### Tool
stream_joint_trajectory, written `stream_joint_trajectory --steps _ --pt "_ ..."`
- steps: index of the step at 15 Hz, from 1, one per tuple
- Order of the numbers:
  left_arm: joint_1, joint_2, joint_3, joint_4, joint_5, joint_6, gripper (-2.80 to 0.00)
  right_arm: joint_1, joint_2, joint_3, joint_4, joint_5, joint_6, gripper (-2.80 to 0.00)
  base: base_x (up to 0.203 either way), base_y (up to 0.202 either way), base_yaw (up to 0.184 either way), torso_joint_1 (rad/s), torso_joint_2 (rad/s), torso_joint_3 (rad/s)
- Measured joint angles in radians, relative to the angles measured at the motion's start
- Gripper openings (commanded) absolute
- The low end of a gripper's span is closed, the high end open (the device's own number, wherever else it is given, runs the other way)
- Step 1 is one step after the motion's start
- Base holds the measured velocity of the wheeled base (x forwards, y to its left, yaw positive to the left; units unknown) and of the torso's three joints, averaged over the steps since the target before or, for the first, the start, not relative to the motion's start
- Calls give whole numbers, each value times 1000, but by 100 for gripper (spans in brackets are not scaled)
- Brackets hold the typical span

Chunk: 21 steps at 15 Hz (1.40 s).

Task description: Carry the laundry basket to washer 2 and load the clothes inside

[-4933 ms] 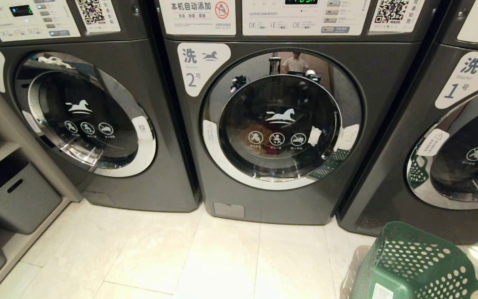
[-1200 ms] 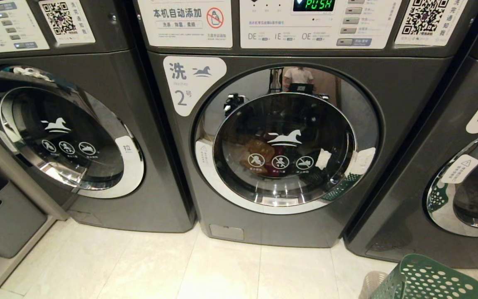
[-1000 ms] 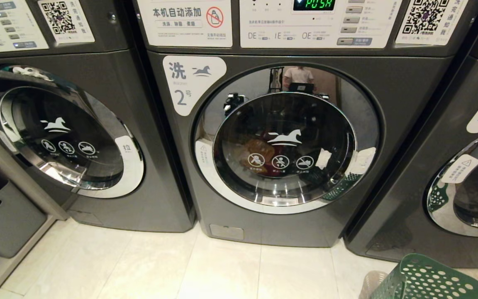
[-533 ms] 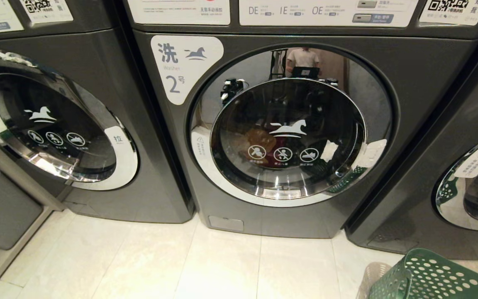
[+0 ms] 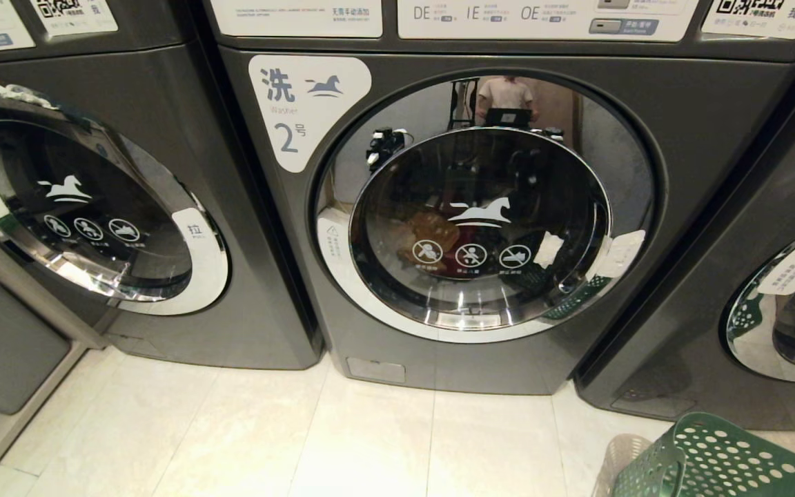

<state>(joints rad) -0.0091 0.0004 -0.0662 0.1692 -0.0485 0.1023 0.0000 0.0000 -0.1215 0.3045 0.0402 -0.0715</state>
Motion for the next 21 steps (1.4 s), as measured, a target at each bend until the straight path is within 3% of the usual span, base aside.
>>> stream_joint_trajectory --steps 6,21 --pt "0 0 -1 1 -1 -2 -280 0 0 3 -2 -2 -10 -280 0 0 0 15 -60 -52" --pt "0 0 -1 1 0 -2 -280 0 0 4 -1 -2 -26 -280 0 0 0 153 -459 -306"
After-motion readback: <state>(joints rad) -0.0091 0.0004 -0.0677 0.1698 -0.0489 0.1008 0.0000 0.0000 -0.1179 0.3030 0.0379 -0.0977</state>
